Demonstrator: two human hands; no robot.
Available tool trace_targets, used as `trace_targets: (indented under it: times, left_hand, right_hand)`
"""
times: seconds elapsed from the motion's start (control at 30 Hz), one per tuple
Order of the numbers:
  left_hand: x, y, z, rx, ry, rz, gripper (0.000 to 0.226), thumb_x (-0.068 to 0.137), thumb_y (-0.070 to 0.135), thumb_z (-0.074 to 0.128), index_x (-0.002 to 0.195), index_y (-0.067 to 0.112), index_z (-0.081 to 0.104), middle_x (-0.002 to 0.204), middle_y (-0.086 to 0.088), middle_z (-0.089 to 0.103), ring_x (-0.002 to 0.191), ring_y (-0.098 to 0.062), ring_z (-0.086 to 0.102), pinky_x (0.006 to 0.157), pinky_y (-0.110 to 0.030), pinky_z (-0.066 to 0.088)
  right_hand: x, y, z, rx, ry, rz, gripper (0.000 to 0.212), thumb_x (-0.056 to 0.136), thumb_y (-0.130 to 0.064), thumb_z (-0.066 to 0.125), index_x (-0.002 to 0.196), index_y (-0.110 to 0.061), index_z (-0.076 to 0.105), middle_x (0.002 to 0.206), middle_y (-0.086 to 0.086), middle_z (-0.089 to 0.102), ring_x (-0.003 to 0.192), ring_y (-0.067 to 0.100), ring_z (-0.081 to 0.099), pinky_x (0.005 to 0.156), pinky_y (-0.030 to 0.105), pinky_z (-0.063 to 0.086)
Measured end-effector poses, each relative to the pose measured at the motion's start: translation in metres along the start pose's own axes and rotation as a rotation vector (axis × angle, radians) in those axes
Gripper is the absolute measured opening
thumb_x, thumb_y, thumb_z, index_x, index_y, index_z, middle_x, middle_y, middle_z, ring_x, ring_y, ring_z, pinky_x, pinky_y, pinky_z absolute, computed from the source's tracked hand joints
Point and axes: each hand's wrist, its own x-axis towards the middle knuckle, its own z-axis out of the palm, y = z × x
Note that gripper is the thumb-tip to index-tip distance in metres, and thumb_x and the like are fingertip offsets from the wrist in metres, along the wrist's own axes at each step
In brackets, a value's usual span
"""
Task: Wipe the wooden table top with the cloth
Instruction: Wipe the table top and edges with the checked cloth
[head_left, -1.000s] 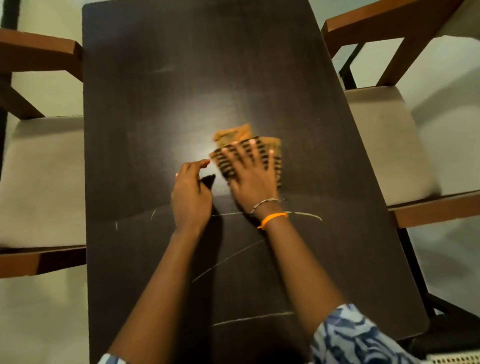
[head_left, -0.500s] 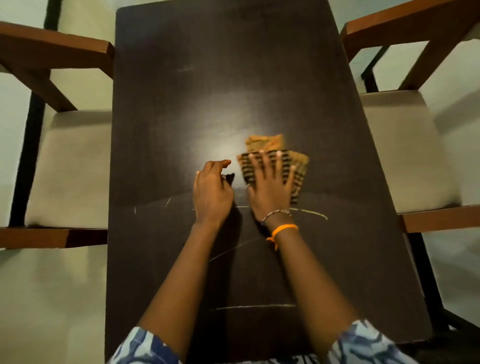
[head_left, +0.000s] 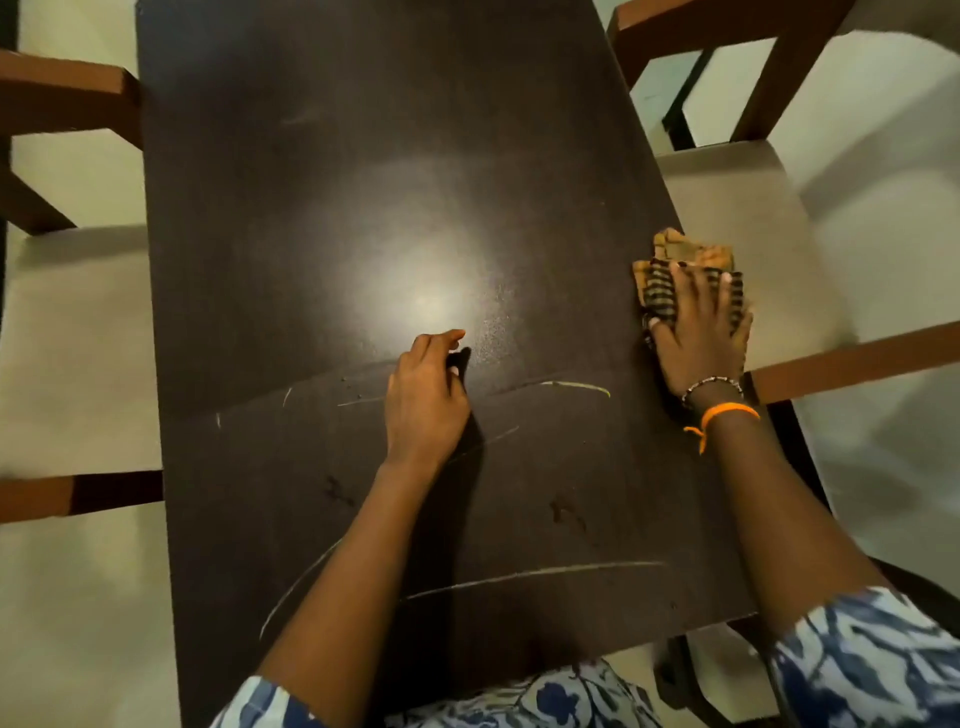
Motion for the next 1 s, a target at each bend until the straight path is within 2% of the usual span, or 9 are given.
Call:
trace_targets:
  times: [0.1, 0.17, 0.27, 0.37, 0.43, 0.5, 0.6, 0.77, 1.0]
  left_hand:
    - [-0.010, -0.006, -0.005, -0.017, 0.014, 0.017, 0.045, 0.089, -0.001, 0.050, 0.130, 0.016, 0.050, 0.126, -0.004, 0.056, 0.119, -0.019, 0.051, 0.104, -0.041, 0.044]
    - [-0.017, -0.009, -0.012, -0.012, 0.013, 0.025, 0.046, 0.089, -0.003, 0.048, 0.131, 0.016, 0.049, 0.127, -0.004, 0.056, 0.119, -0.018, 0.050, 0.103, -0.038, 0.044]
    - [-0.020, -0.012, -0.021, 0.003, 0.020, 0.028, 0.050, 0.087, -0.005, 0.046, 0.132, 0.016, 0.048, 0.126, -0.005, 0.056, 0.117, -0.019, 0.051, 0.099, -0.038, 0.046]
    - [-0.017, -0.011, -0.028, 0.040, 0.035, 0.037, 0.045, 0.087, 0.001, 0.043, 0.130, 0.014, 0.049, 0.126, -0.008, 0.055, 0.114, -0.027, 0.051, 0.094, -0.042, 0.044]
    - [-0.015, -0.010, -0.032, 0.057, 0.038, 0.042, 0.042, 0.089, 0.006, 0.043, 0.130, 0.013, 0.049, 0.128, -0.008, 0.054, 0.114, -0.028, 0.049, 0.093, -0.040, 0.042]
    - [-0.013, -0.007, -0.033, 0.052, 0.039, 0.045, 0.043, 0.089, 0.004, 0.044, 0.131, 0.014, 0.048, 0.129, -0.008, 0.054, 0.115, -0.026, 0.048, 0.093, -0.038, 0.041]
    - [-0.013, -0.005, -0.029, 0.051, 0.014, 0.043, 0.050, 0.088, -0.005, 0.044, 0.134, 0.014, 0.045, 0.129, -0.005, 0.054, 0.118, -0.023, 0.046, 0.094, -0.035, 0.042]
    - [-0.019, -0.003, -0.015, 0.021, -0.028, 0.052, 0.054, 0.089, -0.007, 0.043, 0.138, 0.016, 0.040, 0.133, -0.005, 0.051, 0.121, -0.022, 0.043, 0.100, -0.039, 0.044]
    - [-0.031, -0.002, -0.012, -0.013, -0.036, 0.075, 0.056, 0.088, -0.009, 0.042, 0.139, 0.013, 0.038, 0.133, -0.008, 0.049, 0.123, -0.022, 0.041, 0.103, -0.041, 0.042]
  right_hand:
    - [-0.006, -0.023, 0.006, 0.049, 0.029, 0.121, 0.066, 0.091, -0.028, 0.048, 0.148, -0.025, 0.015, 0.158, 0.001, 0.010, 0.146, 0.028, -0.003, 0.114, 0.059, -0.002]
    - [-0.027, -0.056, 0.015, 0.021, 0.035, 0.090, 0.068, 0.090, -0.030, 0.048, 0.149, -0.025, 0.013, 0.158, 0.002, 0.009, 0.146, 0.029, -0.004, 0.113, 0.059, -0.003]
    - [-0.076, -0.123, 0.037, 0.018, -0.014, -0.161, 0.071, 0.087, -0.032, 0.049, 0.148, -0.026, 0.012, 0.158, 0.002, 0.010, 0.145, 0.031, -0.002, 0.112, 0.059, -0.006]
    - [-0.122, -0.172, 0.062, 0.012, -0.100, -0.418, 0.065, 0.085, -0.035, 0.042, 0.146, -0.023, 0.023, 0.155, 0.003, 0.024, 0.144, 0.034, 0.010, 0.111, 0.064, 0.010]
    - [-0.131, -0.173, 0.066, -0.018, -0.125, -0.528, 0.063, 0.083, -0.039, 0.035, 0.143, -0.023, 0.029, 0.152, 0.001, 0.031, 0.143, 0.033, 0.018, 0.110, 0.063, 0.019]
    - [-0.119, -0.151, 0.061, 0.007, -0.101, -0.587, 0.061, 0.081, -0.039, 0.038, 0.141, -0.025, 0.035, 0.149, -0.001, 0.037, 0.142, 0.031, 0.023, 0.110, 0.064, 0.016]
    - [-0.087, -0.094, 0.044, -0.027, -0.002, -0.479, 0.063, 0.079, -0.041, 0.037, 0.141, -0.027, 0.035, 0.150, -0.002, 0.036, 0.142, 0.030, 0.022, 0.110, 0.064, 0.012]
    - [-0.040, 0.005, 0.012, -0.054, 0.071, -0.087, 0.063, 0.087, -0.036, 0.046, 0.145, -0.027, 0.024, 0.154, 0.003, 0.025, 0.144, 0.030, 0.010, 0.114, 0.058, 0.002]
    - [-0.065, -0.043, 0.025, -0.022, 0.078, 0.033, 0.066, 0.086, -0.032, 0.050, 0.146, -0.025, 0.023, 0.155, 0.005, 0.023, 0.145, 0.031, 0.008, 0.114, 0.058, 0.002]
